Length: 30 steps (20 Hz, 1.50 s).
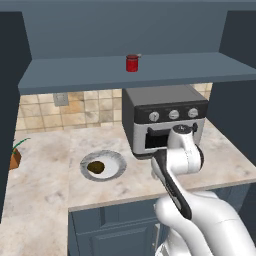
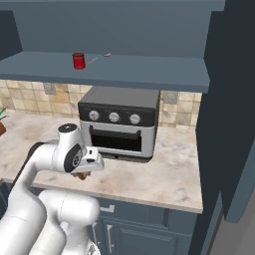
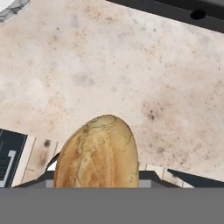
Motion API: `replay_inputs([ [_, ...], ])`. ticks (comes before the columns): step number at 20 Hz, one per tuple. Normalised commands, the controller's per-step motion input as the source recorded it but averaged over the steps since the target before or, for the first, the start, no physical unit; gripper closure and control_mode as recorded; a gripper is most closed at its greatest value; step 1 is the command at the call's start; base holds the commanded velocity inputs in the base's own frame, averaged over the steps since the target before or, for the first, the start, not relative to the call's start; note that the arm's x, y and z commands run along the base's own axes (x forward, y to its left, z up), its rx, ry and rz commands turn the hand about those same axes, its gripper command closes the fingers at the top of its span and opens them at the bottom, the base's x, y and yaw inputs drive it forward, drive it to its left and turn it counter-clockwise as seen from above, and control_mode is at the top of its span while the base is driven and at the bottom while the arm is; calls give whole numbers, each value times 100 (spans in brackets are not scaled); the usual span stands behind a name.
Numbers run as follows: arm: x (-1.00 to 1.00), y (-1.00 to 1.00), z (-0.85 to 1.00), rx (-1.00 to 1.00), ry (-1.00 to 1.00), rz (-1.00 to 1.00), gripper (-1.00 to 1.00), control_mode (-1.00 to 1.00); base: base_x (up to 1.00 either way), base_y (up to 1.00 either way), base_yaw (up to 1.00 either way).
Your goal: Pick the avocado and bread from the counter and place them on the plate. Then pick the jam from the cabinet and place it next to the plate. Lastly close the cabinet door.
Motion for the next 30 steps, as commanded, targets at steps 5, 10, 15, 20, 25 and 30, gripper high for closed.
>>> replay_inputs([
  [5,2,64,4,1,-3,0,100,-100,0,0,0],
  [10,12,62,2,0,-8,0,100,-100,0,0,0],
  [15,27,58,4,0,-10,0,100,-100,0,0,0],
  [20,27,49,9,1,-10,0,100,-100,0,0,0],
  [25,34,36,12,0,-2,0,100,-100,0,0,0],
  [30,38,26,18,0,6,0,100,-100,0,0,0],
])
